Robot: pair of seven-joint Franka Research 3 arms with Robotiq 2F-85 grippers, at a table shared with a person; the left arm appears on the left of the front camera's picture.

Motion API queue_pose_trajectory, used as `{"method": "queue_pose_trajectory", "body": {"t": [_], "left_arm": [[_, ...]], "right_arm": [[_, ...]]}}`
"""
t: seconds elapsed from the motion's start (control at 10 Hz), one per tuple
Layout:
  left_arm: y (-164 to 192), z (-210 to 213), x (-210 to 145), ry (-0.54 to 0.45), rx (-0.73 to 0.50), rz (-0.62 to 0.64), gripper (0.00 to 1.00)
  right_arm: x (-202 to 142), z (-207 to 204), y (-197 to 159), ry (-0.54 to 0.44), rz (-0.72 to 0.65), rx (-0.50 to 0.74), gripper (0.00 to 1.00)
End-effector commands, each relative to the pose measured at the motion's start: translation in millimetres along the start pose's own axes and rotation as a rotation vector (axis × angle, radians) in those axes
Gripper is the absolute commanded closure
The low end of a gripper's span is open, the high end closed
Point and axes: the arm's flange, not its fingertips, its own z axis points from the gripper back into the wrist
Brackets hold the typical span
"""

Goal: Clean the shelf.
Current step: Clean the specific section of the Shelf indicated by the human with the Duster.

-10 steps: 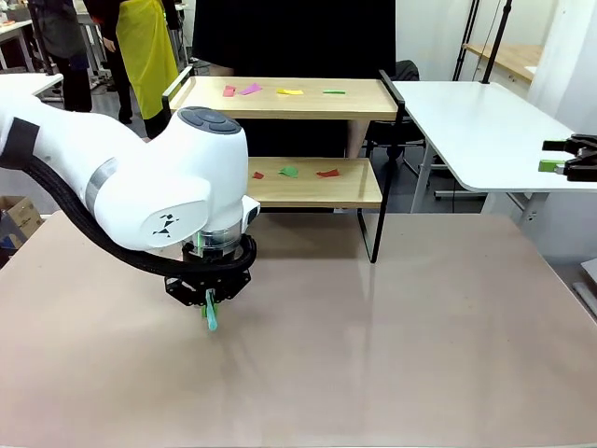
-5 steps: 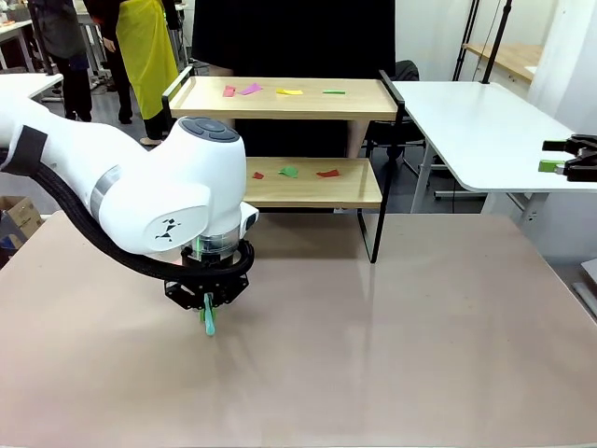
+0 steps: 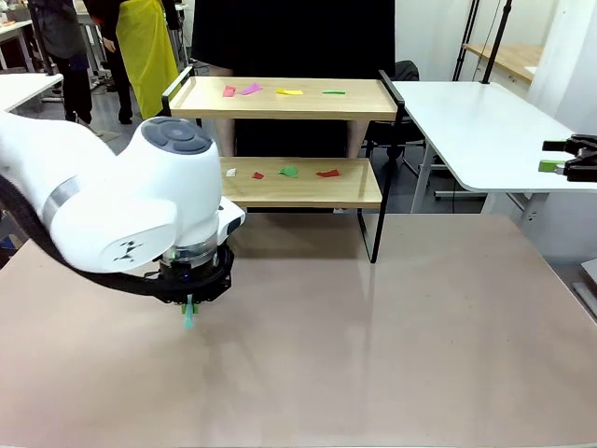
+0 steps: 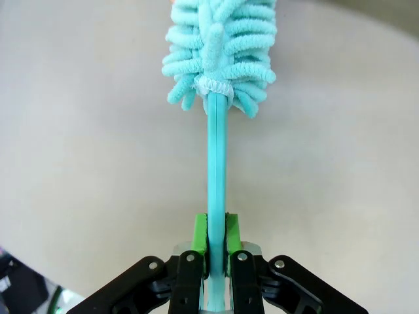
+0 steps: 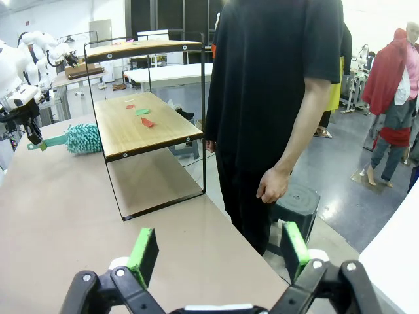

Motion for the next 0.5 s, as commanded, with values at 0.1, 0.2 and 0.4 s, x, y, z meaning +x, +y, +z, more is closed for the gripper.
{"method": "queue_pose_trajectory", "body": {"t": [0.1,0.2,0.4], "left_arm": [[38,6,-13,-0.135,-0.064,-0.108,0.87],[45,8,-14,-0.174,-0.089,-0.14,0.87],[53,12,-16,-0.218,-0.136,-0.224,0.87]], "right_arm": [[3,-2,0,-0.002,0.005,-0.001,0.0],[3,-2,0,-0.002,0.005,-0.001,0.0],[3,-2,0,-0.002,0.005,-0.001,0.0]]}}
